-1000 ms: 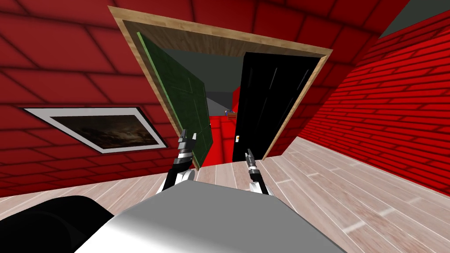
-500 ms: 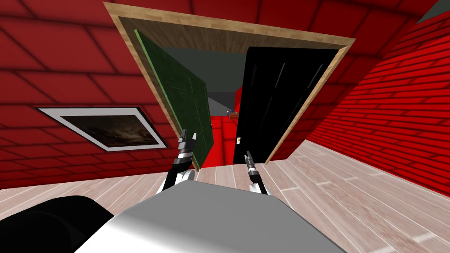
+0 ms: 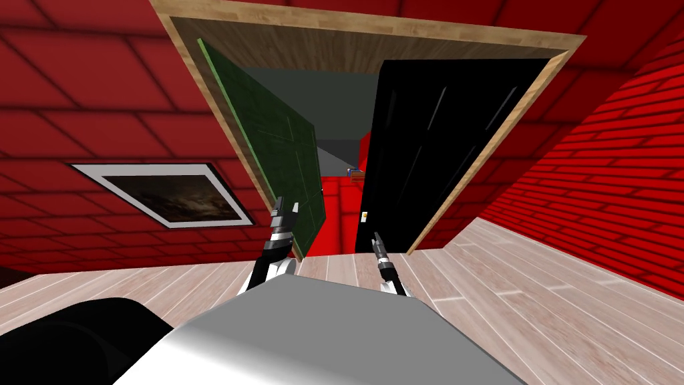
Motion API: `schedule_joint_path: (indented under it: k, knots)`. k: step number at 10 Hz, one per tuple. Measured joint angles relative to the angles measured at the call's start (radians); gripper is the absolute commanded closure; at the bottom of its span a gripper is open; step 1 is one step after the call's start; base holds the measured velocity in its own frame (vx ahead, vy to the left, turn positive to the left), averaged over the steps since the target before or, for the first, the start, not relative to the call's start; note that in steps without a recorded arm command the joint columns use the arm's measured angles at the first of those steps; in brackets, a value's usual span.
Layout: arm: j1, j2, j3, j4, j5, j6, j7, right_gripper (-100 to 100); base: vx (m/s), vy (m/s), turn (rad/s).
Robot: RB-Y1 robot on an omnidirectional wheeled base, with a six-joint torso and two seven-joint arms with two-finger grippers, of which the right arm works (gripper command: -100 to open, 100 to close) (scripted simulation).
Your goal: Push the door open
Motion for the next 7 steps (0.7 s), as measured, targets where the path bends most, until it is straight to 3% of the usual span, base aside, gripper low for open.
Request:
schedule_joint_path:
  k: [7]
  knots:
    - [-0.053,-0.013,0.02,0.142,-0.007,-0.03,-0.02,-100,0.083,-0.035,0.042]
